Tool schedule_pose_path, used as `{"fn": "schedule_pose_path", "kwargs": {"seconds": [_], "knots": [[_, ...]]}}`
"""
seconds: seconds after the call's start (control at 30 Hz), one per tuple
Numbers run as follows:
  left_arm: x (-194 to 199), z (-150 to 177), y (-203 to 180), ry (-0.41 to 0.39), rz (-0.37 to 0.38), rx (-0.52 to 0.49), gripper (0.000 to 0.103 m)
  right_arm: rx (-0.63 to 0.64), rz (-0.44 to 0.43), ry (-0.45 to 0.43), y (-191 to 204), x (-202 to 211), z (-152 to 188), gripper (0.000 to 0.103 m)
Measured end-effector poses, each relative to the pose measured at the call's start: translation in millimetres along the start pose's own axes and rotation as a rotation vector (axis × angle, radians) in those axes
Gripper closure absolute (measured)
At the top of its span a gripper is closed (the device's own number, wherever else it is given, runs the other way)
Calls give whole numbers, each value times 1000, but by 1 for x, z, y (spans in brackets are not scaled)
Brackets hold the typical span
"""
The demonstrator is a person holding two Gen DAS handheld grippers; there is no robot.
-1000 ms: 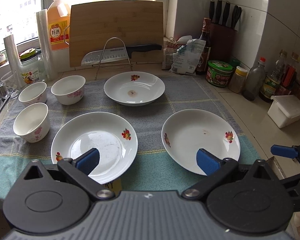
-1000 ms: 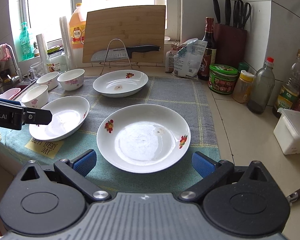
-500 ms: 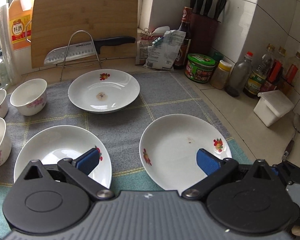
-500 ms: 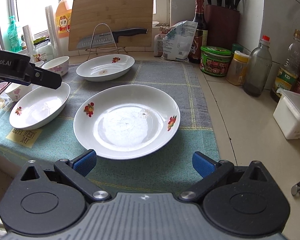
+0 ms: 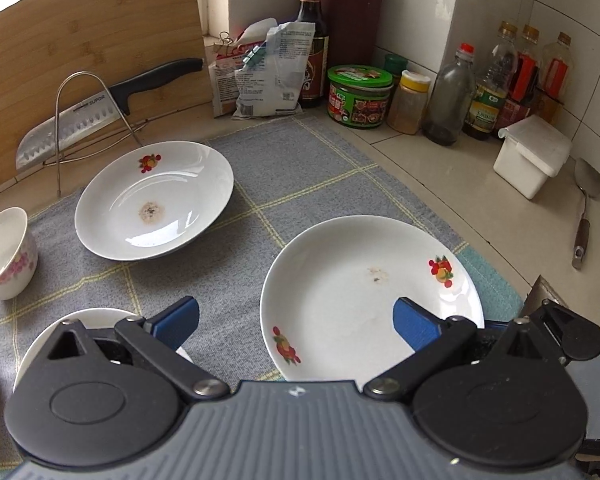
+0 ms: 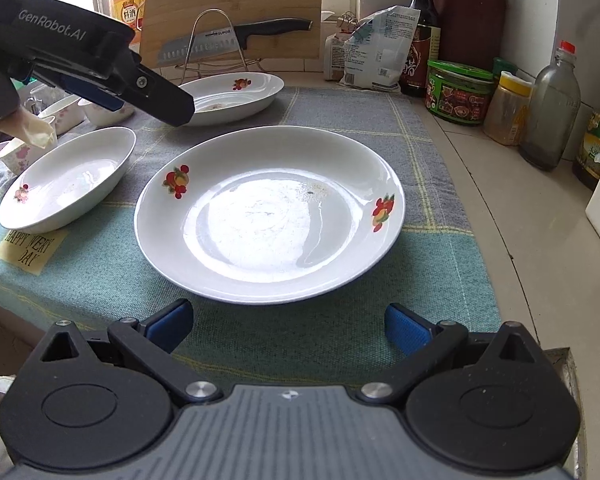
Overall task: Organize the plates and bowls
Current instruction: 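Move the left tool toward the rim of a white fruit-decal plate, then close the left tool on the plate rim and lift the plate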
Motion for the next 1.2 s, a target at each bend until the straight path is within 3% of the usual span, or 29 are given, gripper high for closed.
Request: {"fn": "schedule_pose_path", "kwargs": {"seconds": [0.3,0.67,0.93,1.2], "knots": [[-30,-3,-5,64,89,-77,1,61,10,-5,4,-12,-3,0],[-78,0,-8,180,200,-138,1,71,-8,-86,4,-10,-2,0],[-103,10,-10,280,307,-151,1,68,-1,-75,4,-11,-3,0],[-107,8,-20,295,370,-195,1,60,15,-45,4,-14,-4,0]]}}
Point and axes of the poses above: each gripper's, at about its wrist camera, not at the fingertips, and x roughly against the way its jaws point, y to its left, z to its underside, the point moved 9 cm from there along -x, roughly the way its jaws point, and after that the axes turned 10 degrees about -y, right-handed, at the moved point
